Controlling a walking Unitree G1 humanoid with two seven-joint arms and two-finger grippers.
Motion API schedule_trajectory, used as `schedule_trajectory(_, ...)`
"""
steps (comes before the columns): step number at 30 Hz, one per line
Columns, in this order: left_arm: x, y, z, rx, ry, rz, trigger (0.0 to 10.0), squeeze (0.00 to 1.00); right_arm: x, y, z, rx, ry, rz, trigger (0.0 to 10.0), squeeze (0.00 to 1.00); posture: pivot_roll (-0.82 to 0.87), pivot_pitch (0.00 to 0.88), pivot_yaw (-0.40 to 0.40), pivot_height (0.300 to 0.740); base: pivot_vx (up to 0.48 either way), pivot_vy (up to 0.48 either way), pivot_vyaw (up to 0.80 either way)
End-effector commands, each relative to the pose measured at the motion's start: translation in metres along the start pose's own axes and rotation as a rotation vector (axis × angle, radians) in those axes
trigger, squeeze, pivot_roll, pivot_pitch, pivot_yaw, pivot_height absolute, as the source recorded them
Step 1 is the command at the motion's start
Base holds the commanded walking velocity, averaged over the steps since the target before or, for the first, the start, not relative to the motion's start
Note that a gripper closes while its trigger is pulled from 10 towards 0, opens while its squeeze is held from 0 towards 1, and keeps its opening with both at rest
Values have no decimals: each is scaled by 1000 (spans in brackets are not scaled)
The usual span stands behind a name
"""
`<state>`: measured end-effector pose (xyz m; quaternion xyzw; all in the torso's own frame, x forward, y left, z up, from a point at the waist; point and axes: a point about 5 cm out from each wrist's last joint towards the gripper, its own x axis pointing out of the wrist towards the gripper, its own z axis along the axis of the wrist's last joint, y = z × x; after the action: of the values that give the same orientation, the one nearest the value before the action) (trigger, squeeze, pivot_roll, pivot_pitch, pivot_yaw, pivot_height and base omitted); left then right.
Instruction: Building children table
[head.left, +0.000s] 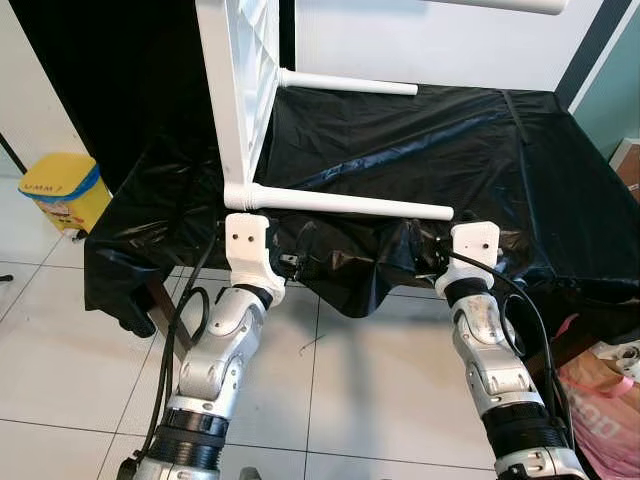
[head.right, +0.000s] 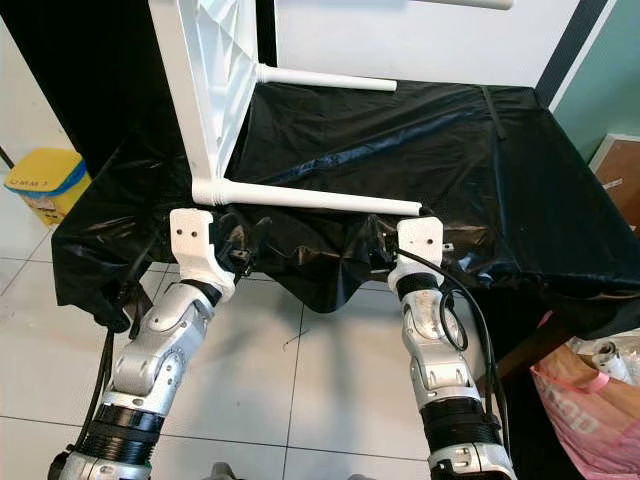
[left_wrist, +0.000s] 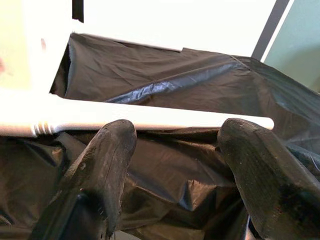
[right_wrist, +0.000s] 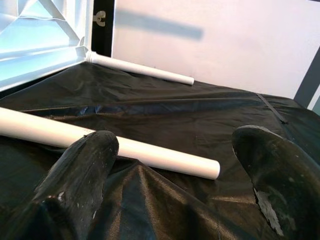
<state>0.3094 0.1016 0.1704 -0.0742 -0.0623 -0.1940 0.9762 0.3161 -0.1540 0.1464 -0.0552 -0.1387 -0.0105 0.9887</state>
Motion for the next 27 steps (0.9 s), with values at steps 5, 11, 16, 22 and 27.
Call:
schedule_trajectory(5, 7, -4, 5, 7, -21, -84, 10000, 0, 1, -4, 0, -9, -18, -31, 10000, 0, -51, 0, -16, 740, 260, 0, 0)
schedule_trajectory(11, 9, -6, 7, 5, -25, -104, 10000, 0, -1, -5, 0, -10, -23, -43, 10000, 0, -61, 0, -6, 740, 287, 0, 0)
schedule_trajectory(16, 10, -7, 7, 7, -28, -115, 10000, 0, -3, -7, -1, -15, -25, -49, 10000, 0, -71, 0, -2, 740, 289, 0, 0)
schedule_trajectory(22, 11, -9, 7, 3, -33, -121, 10000, 0, -4, -8, -2, -21, -28, -48, 10000, 0, -68, 0, -9, 740, 291, 0, 0)
schedule_trajectory(27, 10, -9, 5, -5, -27, -111, 10000, 0, -4, -6, -2, -26, -31, -40, 10000, 0, -67, 0, -11, 740, 116, 0, 0)
